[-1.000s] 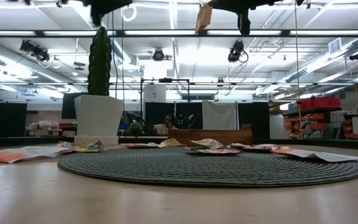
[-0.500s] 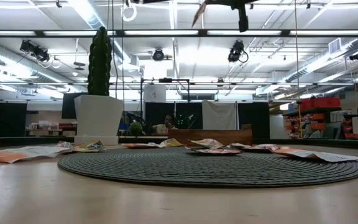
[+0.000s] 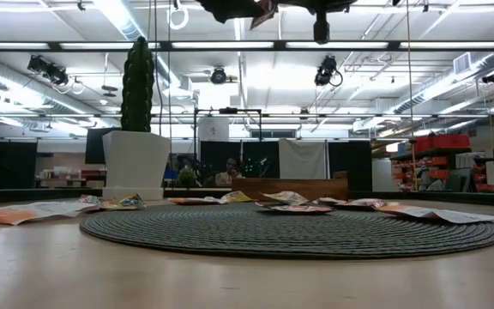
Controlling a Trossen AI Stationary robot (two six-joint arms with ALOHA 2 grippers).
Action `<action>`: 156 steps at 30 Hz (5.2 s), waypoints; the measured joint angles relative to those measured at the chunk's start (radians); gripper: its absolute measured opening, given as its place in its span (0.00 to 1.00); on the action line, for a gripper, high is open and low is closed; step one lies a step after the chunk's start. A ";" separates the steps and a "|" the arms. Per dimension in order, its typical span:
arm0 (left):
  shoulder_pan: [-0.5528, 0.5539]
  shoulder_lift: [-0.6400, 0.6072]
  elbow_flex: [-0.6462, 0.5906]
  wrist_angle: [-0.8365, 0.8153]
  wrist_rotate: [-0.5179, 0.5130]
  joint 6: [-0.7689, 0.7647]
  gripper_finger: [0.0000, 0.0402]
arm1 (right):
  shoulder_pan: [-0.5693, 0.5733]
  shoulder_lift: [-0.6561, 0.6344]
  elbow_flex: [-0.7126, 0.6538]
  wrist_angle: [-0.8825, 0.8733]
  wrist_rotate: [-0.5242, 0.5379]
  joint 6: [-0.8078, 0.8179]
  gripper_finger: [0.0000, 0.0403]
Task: Pick & Place Tea
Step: Put the yellow tea bag into the right section of the wooden organizer
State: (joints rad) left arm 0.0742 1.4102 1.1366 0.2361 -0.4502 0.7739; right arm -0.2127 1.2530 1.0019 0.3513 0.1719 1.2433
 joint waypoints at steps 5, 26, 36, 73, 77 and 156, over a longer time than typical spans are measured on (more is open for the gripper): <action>0.000 0.000 0.000 0.009 -0.049 -0.001 0.50 | 0.006 0.000 0.000 -0.003 -0.006 0.017 0.00; -0.019 0.000 0.000 0.051 -0.055 -0.003 0.16 | 0.012 0.000 0.000 -0.006 -0.034 0.055 0.00; -0.024 -0.012 0.000 0.045 -0.060 -0.138 0.05 | 0.012 -0.031 0.000 0.041 -0.089 -0.225 0.12; 0.047 -0.089 -0.001 0.054 0.647 -0.902 0.04 | -0.064 -0.011 0.278 -0.518 -0.709 -0.993 0.47; 0.047 -0.089 -0.001 0.052 0.639 -0.901 0.04 | -0.064 0.000 0.297 -0.526 -0.727 -1.007 0.38; 0.047 -0.162 0.000 -0.613 0.601 -0.973 0.34 | -0.495 0.645 0.449 -1.213 -0.156 -1.957 0.03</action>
State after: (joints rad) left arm 0.1207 1.2484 1.1362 -0.3769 0.1506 -0.1990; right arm -0.7076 1.8984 1.4509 -0.8618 0.0162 -0.7139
